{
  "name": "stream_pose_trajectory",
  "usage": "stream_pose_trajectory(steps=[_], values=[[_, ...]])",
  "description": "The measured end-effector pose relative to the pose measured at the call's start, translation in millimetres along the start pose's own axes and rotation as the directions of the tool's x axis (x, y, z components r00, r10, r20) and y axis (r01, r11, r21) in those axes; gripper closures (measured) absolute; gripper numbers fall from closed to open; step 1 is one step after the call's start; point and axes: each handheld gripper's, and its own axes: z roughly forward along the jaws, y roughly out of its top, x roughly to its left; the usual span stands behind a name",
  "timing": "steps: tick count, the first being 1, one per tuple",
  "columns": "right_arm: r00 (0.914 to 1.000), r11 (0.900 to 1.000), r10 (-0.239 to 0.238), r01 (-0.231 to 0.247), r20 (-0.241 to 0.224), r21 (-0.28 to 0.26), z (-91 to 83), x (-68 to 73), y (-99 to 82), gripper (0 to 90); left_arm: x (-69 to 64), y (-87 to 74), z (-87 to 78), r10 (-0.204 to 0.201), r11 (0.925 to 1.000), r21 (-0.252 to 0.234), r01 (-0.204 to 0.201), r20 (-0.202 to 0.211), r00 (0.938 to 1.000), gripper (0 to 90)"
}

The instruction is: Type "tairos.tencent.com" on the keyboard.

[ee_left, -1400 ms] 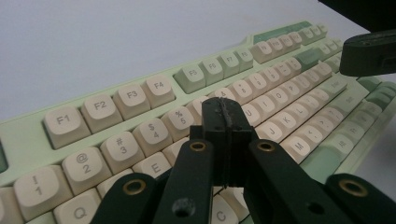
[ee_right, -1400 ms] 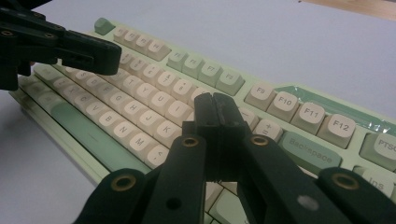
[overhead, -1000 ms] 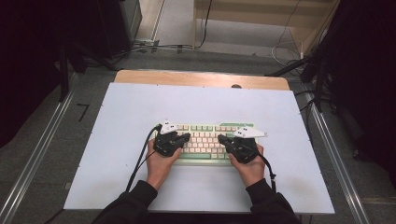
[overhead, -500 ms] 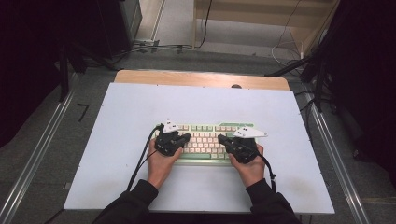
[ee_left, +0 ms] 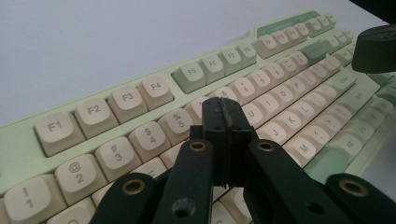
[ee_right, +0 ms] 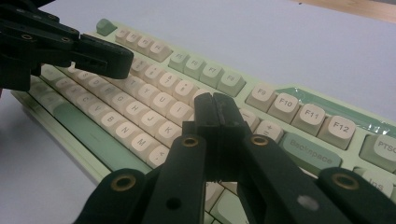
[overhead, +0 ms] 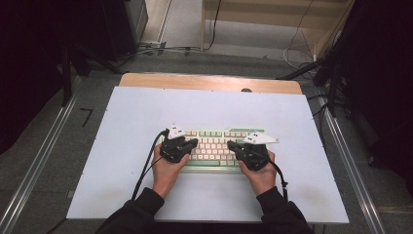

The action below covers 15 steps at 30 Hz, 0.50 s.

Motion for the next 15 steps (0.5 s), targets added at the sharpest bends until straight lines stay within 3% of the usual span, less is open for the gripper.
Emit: stream_pose_trajectory(steps=[15], values=[[1.0000,1.0000,-0.003,0.003,-0.002,0.007,2.0,1.4,-0.5,87.5,14.4,-7.5,-27.1,-0.027,0.9995,-0.016,0.027,-0.017,0.9995,90.0]])
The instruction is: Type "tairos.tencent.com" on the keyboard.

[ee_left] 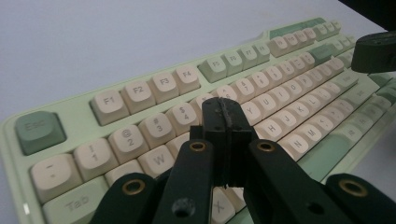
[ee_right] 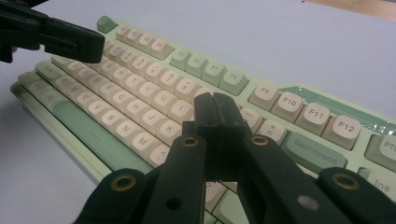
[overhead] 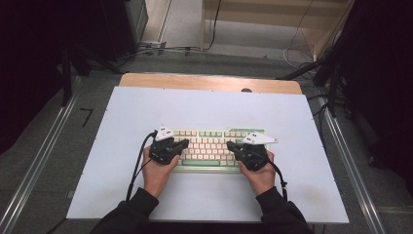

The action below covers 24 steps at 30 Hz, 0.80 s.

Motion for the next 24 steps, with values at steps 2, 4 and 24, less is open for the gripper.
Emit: stream_pose_trajectory(steps=[2,4,24], values=[[1.0000,1.0000,0.000,0.000,0.000,-0.002,-0.1,-0.2,0.2,87.5,2.0,-2.6,-4.6,0.003,1.0000,0.001,-0.003,-0.007,1.0000,90.0],[1.0000,1.0000,0.001,-0.001,0.000,-0.003,0.0,-0.3,0.2,87.5,5.3,-4.8,-9.3,0.000,1.0000,0.005,0.000,-0.012,0.9999,90.0],[1.0000,1.0000,0.000,0.000,0.001,-0.003,0.0,-0.7,0.5,87.5,18.6,-17.2,-14.6,-0.030,0.9983,0.049,0.033,-0.052,0.9982,90.0]])
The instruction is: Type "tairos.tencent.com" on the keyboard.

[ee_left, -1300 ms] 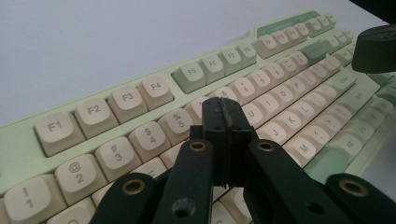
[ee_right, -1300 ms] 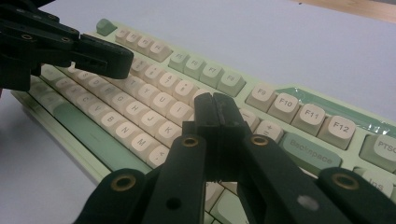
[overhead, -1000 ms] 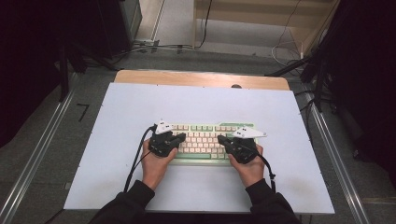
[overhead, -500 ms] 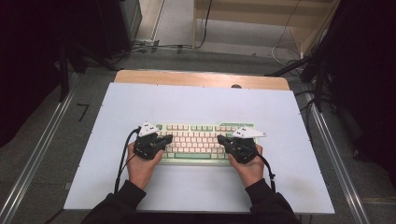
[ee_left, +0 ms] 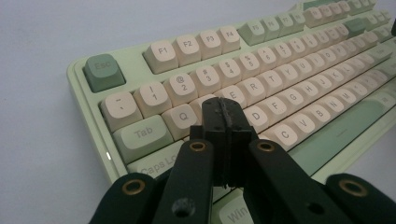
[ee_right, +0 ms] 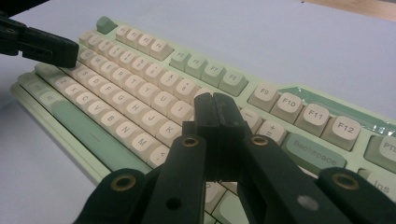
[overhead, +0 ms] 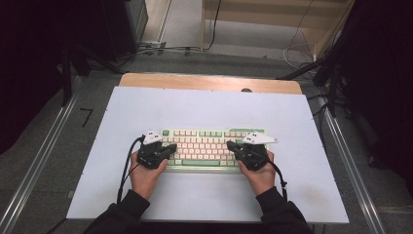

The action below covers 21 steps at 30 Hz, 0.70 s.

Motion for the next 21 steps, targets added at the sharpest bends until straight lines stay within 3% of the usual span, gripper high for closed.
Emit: stream_pose_trajectory(steps=[13,17,21], values=[[1.0000,1.0000,-0.006,0.006,-0.002,0.000,0.2,0.6,0.0,87.5,0.0,-2.4,2.3,0.012,0.9998,0.016,-0.011,-0.026,0.9996,90.0],[1.0000,1.0000,-0.006,0.006,-0.003,0.002,0.5,1.5,0.0,87.5,-0.7,-0.9,-1.4,0.005,0.9997,-0.024,-0.006,-0.020,0.9998,90.0],[1.0000,1.0000,-0.007,0.007,-0.003,0.006,1.7,1.8,-0.2,87.5,-0.8,-0.1,-2.7,-0.001,0.9994,-0.034,0.000,-0.014,0.9999,90.0]])
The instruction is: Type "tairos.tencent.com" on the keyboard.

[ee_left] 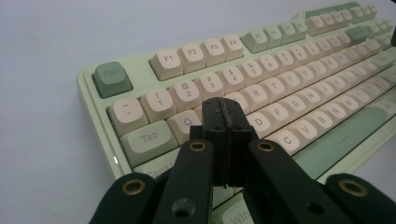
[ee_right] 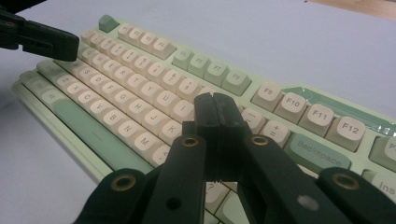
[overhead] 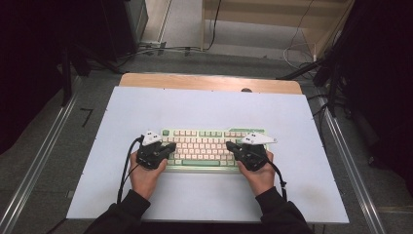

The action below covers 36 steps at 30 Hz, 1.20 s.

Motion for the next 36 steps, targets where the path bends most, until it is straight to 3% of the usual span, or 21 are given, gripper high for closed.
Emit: stream_pose_trajectory(steps=[36], values=[[0.9997,0.9998,-0.017,0.017,-0.019,0.014,25.7,12.2,12.1,87.5,0.7,1.1,-1.0,-0.001,0.9993,-0.038,0.001,0.006,1.0000,90.0]])
